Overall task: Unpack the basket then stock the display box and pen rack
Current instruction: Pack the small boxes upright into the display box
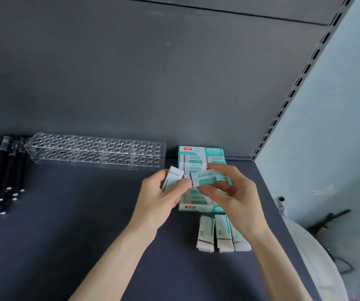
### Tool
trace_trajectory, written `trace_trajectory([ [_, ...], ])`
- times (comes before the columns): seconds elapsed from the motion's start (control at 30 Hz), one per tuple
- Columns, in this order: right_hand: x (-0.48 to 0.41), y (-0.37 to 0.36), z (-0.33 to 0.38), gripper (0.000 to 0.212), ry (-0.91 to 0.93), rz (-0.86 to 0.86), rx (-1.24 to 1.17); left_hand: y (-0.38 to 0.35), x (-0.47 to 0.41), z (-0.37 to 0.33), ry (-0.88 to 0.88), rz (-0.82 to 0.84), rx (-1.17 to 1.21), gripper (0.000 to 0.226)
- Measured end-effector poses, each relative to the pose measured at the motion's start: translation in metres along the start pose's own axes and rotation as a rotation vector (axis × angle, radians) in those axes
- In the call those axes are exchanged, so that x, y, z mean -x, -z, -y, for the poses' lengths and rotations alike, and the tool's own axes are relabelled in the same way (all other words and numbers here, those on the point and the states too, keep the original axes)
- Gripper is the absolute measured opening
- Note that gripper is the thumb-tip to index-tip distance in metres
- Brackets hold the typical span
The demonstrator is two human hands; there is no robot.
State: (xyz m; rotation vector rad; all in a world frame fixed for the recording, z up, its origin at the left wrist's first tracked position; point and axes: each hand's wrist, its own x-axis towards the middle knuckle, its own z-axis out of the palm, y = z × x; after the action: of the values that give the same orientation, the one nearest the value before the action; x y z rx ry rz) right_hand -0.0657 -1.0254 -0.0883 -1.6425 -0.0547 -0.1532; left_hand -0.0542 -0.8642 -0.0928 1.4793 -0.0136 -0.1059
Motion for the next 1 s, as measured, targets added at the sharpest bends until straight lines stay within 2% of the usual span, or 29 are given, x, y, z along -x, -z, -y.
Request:
trace_trajectory([
  [0.1,-0.017,0.001,-0.004,0.032,0.010,-0.032,0.169,0.001,-0.017,0.001,-0.006,-0.025,-0.073,0.007],
  [0.2,-0.037,0.003,-0.011,0.027,0.002,-0.088,0.421,0.000,-0.025,0.009,-0.008,-0.139,-0.106,0.020],
  [0.43,-0.059,-0.001,-0.023,0.018,0.103,-0.058,0.736,0.004,-0.028,0.021,0.028,-0.197,0.119,0.020],
  [0.57,-0.062,-0.002,-0.023,0.007,0.163,0.013,0.749,0.001,-0.024,0.022,-0.030,-0.187,0.122,0.017],
  [0.7,-0.060,0.000,-0.026,0.016,0.201,0.076,0.797,0.002,-0.023,0.021,-0.073,-0.162,0.114,0.022],
  [0.87,-0.059,0.000,-0.026,0.016,0.273,0.095,0.812,0.002,-0.022,0.023,-0.085,-0.171,0.168,0.013],
  [1.0,-0.059,-0.001,-0.027,0.011,0.298,0.062,0.793,0.003,-0.023,0.025,-0.066,-0.212,0.175,0.017],
])
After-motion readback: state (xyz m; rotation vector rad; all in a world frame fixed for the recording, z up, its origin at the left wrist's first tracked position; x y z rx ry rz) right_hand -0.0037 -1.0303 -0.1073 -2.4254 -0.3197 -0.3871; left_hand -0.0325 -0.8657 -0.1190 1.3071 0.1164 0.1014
